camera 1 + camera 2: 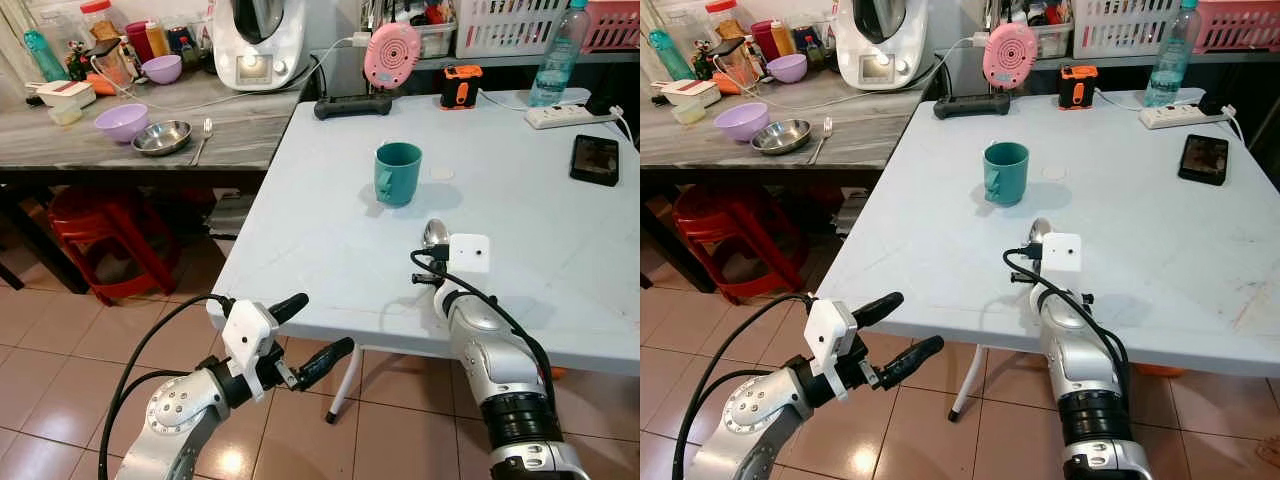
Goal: Setting the table
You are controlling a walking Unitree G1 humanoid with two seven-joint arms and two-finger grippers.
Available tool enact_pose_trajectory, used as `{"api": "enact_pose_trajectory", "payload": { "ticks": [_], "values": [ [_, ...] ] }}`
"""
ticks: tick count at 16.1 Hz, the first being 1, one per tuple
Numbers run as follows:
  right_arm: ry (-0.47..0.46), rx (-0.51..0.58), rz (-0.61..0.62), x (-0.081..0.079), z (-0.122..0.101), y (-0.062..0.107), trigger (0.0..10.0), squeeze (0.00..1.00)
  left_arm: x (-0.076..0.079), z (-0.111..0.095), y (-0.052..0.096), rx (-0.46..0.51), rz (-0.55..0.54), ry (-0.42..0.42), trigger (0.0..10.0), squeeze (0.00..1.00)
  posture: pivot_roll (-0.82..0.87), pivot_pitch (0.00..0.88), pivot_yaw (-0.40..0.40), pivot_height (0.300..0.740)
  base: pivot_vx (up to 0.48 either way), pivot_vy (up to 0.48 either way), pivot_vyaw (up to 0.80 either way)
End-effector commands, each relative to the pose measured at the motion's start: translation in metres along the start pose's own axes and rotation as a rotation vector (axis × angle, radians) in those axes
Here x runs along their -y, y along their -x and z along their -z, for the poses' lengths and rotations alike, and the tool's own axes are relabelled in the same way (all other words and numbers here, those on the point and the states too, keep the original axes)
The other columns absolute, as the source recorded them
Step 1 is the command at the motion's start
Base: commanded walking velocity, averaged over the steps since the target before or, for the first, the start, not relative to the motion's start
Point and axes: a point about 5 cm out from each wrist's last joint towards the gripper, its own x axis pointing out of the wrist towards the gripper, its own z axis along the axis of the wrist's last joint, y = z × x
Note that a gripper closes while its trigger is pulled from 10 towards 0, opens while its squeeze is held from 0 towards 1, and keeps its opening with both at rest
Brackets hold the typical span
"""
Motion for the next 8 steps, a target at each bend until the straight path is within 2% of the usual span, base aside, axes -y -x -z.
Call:
{"api": "enact_pose_trajectory", "payload": {
  "ticks": [1, 4, 6, 7, 8],
  "values": [
    [-0.044, -0.1, 0.032, 0.006, 0.024, 0.001, 0.0, 0.0, -0.003, 0.003, 0.003, -0.016, -0.002, -0.004, 10.0, 0.0, -0.08, 0.026, 0.139, 0.74, 0.0, 0.0, 0.0],
    [-0.151, -0.048, 0.033, 0.006, 0.018, 0.004, 0.0, 0.0, -0.006, 0.005, 0.002, -0.009, -0.013, -0.017, 10.0, 0.0, -0.07, 0.001, 0.14, 0.74, 0.0, 0.0, 0.0],
    [-0.137, 0.023, 0.061, 0.011, 0.01, 0.008, 0.0, 0.0, -0.015, 0.0, -0.001, 0.013, -0.063, -0.035, 10.0, 0.0, -0.07, 0.0, 0.143, 0.74, 0.0, 0.0, 0.0],
    [-0.138, 0.047, 0.074, 0.013, 0.007, 0.01, 10.0, 0.0, -0.02, -0.002, -0.002, 0.024, -0.095, -0.034, 10.0, 0.0, -0.07, 0.0, 0.144, 0.74, 0.0, 0.0, 0.0],
    [-0.115, 0.08, 0.08, 0.013, 0.004, 0.013, 10.0, 0.0, -0.027, -0.004, -0.003, 0.032, -0.165, -0.023, 10.0, 0.0, -0.07, 0.0, 0.144, 0.74, 0.0, 0.0, 0.0]
  ]
}}
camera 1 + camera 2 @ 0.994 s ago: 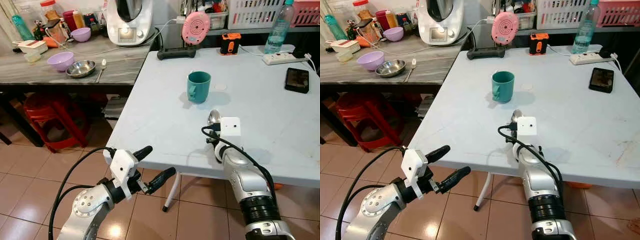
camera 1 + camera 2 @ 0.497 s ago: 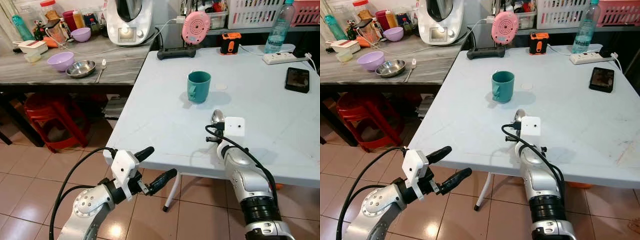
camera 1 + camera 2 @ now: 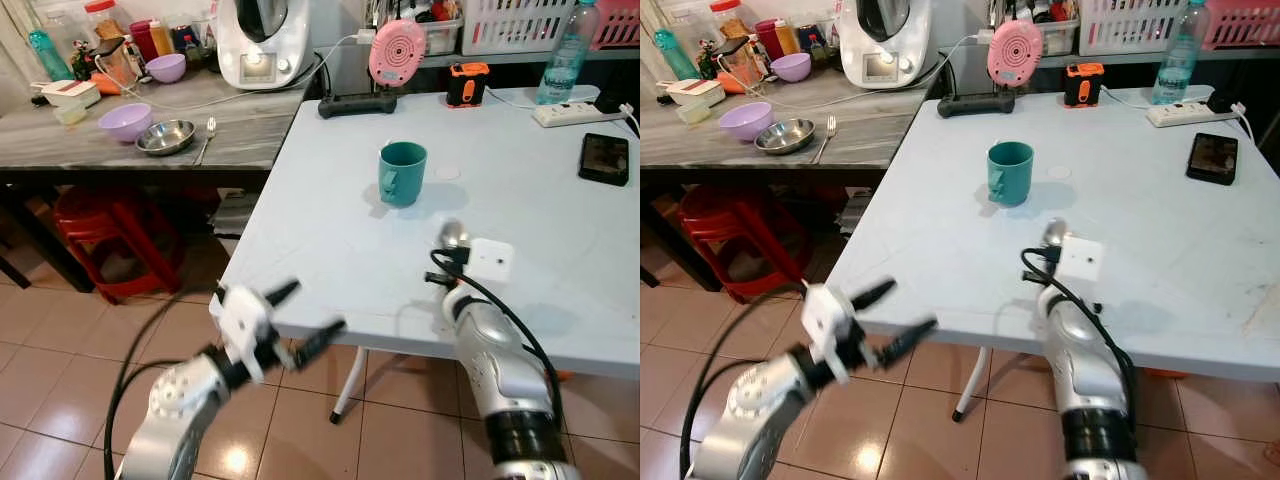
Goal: Setting the table
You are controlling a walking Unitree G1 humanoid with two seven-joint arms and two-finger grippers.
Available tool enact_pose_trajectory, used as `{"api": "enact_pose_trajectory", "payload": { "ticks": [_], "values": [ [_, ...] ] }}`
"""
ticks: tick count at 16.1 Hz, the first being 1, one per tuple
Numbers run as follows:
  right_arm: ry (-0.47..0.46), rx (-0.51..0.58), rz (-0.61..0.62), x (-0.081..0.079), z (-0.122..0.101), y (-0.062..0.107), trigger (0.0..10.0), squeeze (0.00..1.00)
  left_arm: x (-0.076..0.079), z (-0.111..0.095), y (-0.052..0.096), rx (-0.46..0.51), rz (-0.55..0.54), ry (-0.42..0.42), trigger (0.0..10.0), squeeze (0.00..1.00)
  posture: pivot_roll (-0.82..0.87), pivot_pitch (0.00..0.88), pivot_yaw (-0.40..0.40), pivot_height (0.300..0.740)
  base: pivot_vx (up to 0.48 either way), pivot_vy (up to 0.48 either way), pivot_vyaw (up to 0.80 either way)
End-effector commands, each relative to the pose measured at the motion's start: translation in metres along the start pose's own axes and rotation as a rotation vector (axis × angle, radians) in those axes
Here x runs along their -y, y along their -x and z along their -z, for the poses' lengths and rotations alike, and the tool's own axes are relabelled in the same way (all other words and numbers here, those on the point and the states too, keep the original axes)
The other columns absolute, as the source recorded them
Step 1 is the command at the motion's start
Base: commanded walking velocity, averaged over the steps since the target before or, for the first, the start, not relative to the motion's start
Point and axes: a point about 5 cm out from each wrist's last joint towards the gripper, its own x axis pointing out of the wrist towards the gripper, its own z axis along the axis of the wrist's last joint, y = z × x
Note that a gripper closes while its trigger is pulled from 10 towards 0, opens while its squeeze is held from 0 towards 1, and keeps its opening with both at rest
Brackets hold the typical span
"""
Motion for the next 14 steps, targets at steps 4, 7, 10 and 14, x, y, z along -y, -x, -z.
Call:
{"api": "enact_pose_trajectory", "payload": {
  "ticks": [4, 7, 10, 14],
  "values": [
    [0.089, 0.168, -0.011, 0.005, -0.011, 0.016, 10.0, 0.0, -0.028, 0.009, 0.005, -0.021, -0.296, 0.002, 10.0, 0.0, -0.08, 0.0, 0.144, 0.74, 0.0, 0.0, 0.0],
    [0.021, 0.179, -0.022, 0.011, -0.006, 0.029, 10.0, 0.0, -0.044, 0.011, 0.002, -0.009, -0.406, 0.052, 10.0, 0.0, -0.09, 0.0, 0.14, 0.74, 0.0, 0.0, 0.0],
    [-0.009, 0.206, -0.037, 0.006, -0.007, 0.034, 10.0, 0.0, -0.051, 0.012, 0.0, 0.006, -0.447, 0.083, 10.0, 0.0, -0.09, 0.0, 0.143, 0.74, 0.0, 0.0, 0.0],
    [-0.015, 0.203, -0.034, 0.007, -0.008, 0.034, 10.0, 0.0, -0.051, 0.013, -0.002, 0.012, -0.445, 0.081, 10.0, 0.0, -0.09, 0.0, 0.149, 0.74, 0.0, 0.281, -0.5]
  ]
}}
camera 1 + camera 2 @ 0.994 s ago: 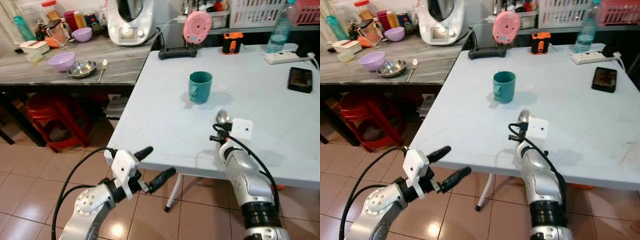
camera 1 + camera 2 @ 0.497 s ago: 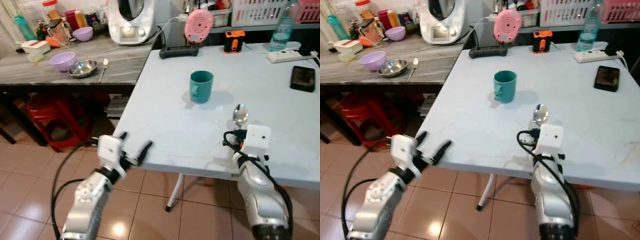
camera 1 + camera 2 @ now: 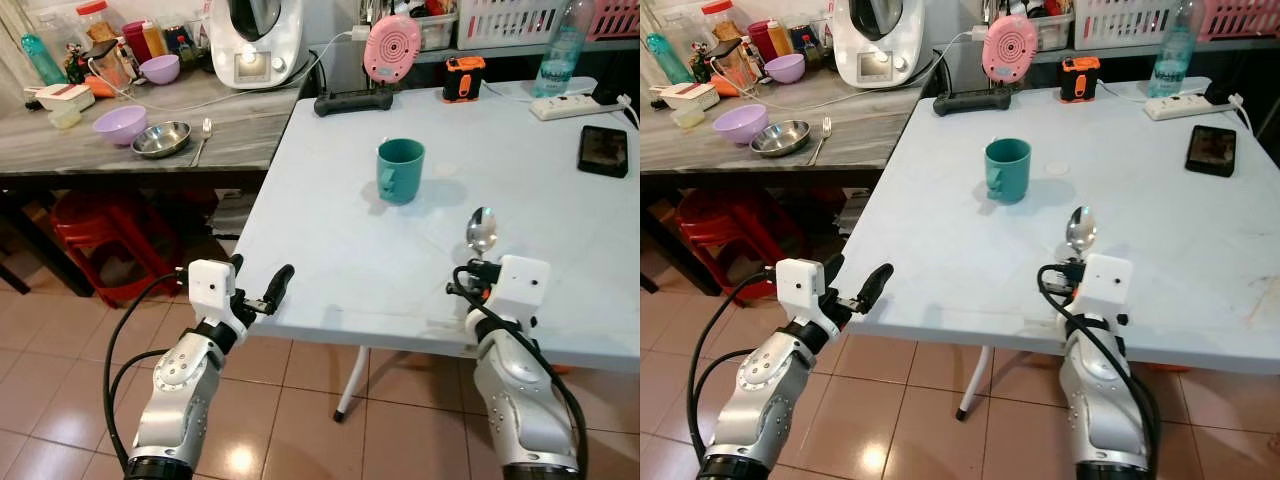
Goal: Setting the table
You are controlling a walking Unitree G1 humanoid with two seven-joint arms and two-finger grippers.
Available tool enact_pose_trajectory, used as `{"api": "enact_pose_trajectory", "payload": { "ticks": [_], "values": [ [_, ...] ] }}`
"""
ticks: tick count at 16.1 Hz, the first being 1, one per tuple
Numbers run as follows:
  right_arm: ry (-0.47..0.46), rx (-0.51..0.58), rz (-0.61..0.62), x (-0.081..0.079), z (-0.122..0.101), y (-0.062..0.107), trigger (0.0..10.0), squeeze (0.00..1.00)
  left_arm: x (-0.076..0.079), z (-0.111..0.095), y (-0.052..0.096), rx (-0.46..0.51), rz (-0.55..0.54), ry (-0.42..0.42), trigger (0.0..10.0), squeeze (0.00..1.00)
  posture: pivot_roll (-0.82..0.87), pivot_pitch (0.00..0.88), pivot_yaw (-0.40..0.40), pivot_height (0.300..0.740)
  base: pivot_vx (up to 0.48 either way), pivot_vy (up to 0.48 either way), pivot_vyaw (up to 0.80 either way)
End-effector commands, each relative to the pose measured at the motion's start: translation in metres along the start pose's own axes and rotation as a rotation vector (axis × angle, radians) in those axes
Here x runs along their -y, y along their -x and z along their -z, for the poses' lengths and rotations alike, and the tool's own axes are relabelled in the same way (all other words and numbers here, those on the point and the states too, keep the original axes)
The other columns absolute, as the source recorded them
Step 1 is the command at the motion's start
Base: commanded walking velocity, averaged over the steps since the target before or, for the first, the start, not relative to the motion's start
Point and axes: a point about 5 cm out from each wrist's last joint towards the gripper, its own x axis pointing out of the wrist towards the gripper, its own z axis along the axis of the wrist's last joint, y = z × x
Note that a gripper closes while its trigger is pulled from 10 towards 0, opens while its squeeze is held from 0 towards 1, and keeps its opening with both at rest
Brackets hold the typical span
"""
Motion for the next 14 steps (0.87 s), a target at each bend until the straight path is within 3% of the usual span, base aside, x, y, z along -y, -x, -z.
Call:
{"api": "enact_pose_trajectory", "payload": {
  "ticks": [1, 14],
  "values": [
    [-0.014, 0.019, -0.019, -0.0064, -0.0052, 0.0006, 10.0, 0.0, -0.0091, 0.0, 0.0025, -0.005, -0.031, -0.015, 10.0, 0.0, -0.09, 0.0, 0.149, 0.74, 0.0, 0.364, -0.54],
    [-0.041, 0.032, -0.021, -0.008, -0.0077, -0.0002, 10.0, 0.0, -0.0136, -0.0016, -0.001, 0.013, -0.06, -0.017, 10.0, 0.0, -0.08, 0.0, 0.149, 0.74, 0.0, 0.445, -0.5]
  ]
}}
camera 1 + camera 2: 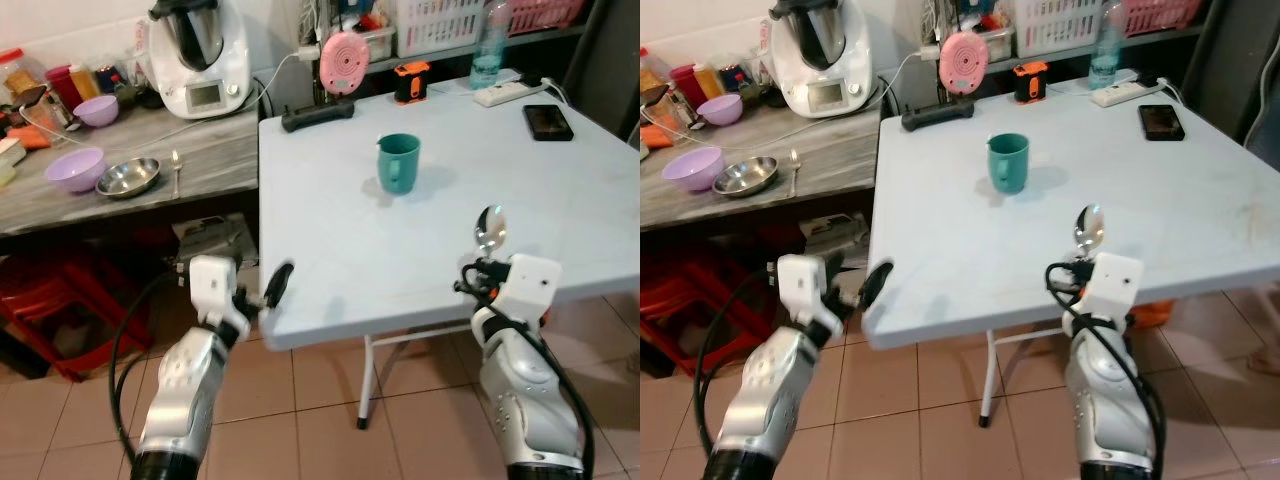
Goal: Setting the table
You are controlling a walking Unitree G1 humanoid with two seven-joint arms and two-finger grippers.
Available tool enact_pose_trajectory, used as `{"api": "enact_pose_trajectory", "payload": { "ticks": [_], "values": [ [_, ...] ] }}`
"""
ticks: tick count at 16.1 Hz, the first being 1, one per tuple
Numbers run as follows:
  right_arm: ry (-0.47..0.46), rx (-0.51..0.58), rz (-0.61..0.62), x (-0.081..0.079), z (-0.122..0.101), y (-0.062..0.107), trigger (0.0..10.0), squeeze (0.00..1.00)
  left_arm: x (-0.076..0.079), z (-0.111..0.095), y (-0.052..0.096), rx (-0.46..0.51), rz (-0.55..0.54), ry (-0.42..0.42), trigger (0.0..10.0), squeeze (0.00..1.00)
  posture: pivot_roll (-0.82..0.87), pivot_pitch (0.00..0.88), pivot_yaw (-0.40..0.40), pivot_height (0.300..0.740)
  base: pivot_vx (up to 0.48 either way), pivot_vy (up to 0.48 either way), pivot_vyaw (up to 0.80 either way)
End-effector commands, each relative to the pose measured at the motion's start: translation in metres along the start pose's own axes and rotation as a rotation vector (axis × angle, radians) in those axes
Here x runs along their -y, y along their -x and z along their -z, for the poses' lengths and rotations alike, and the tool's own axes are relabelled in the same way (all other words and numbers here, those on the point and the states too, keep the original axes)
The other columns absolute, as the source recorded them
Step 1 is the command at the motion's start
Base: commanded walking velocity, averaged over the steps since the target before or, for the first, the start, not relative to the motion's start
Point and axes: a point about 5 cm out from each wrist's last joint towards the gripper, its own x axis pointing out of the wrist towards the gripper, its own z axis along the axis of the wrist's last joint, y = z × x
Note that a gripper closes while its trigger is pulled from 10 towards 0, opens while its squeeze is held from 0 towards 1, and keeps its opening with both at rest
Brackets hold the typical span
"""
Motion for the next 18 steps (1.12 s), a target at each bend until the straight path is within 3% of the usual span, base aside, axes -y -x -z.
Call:
{"api": "enact_pose_trajectory", "payload": {
  "ticks": [1, 10, 18],
  "values": [
    [-0.024, 0.01, -0.036, -0.0126, -0.0026, -0.0001, 10.0, 0.0, -0.0131, 0.0027, 0.0071, -0.022, -0.044, -0.021, 10.0, 0.0, -0.09, 0.0, 0.151, 0.74, 0.0, 0.48, -0.4],
    [-0.021, 0.022, -0.042, -0.0124, -0.0034, 0.001, 10.0, 0.0, -0.0146, 0.0028, 0.0047, -0.021, -0.08, -0.04, 10.0, 0.0, -0.08, 0.0, 0.151, 0.74, 0.0, 0.48, 0.0],
    [-0.025, 0.026, -0.041, -0.0123, -0.003, 0.0016, 10.0, 0.0, -0.0158, 0.0029, 0.0024, -0.023, -0.097, -0.051, 10.0, 0.0, -0.09, 0.0, 0.154, 0.74, 0.0, 0.48, 0.53]
  ]
}}
